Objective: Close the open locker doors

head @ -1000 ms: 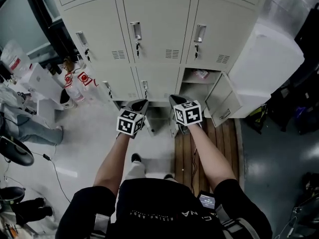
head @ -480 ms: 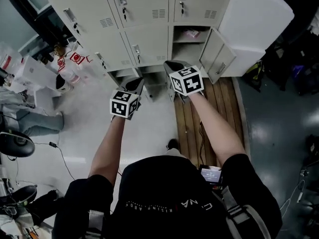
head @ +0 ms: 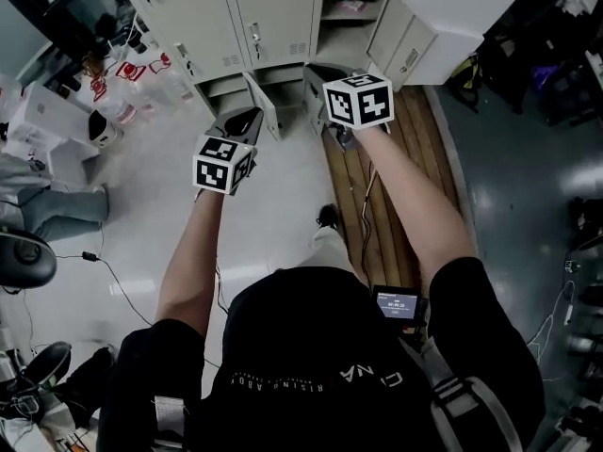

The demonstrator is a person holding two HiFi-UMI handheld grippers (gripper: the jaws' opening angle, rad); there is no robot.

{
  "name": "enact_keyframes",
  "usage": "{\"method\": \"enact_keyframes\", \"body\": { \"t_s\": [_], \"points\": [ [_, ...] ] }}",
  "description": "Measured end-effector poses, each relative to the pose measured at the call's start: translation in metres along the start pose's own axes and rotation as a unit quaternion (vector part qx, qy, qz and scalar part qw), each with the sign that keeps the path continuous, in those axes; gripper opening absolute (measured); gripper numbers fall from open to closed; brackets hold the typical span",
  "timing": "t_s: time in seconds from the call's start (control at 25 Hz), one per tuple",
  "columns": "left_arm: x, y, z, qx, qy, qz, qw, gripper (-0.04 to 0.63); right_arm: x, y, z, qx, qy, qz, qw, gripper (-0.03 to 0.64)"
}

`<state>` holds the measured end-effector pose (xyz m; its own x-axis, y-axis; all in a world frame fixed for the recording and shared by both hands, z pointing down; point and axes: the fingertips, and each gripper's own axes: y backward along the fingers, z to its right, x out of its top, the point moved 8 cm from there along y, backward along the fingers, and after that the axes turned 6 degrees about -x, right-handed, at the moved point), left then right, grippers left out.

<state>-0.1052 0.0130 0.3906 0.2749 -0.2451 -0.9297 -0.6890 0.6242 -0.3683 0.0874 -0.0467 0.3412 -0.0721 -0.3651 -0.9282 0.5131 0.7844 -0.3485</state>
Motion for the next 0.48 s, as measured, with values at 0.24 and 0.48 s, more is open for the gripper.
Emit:
{"method": "enact_keyframes", "body": {
  "t_s": [0.24,0.48],
  "points": [
    [-0.004,0.050,0.040,-0.030,-0.002,0.018,0.9994,0.020,-0.016,0.072,-0.051,-0.018,0.013,0.005,1.000,0.032],
    [0.006,0.069,0.084,-0.063,-0.022,0.026,0.9974,0.020,-0.011,0.153,-0.076,-0.020,0.083,0.015,0.996,0.032]
  ]
}}
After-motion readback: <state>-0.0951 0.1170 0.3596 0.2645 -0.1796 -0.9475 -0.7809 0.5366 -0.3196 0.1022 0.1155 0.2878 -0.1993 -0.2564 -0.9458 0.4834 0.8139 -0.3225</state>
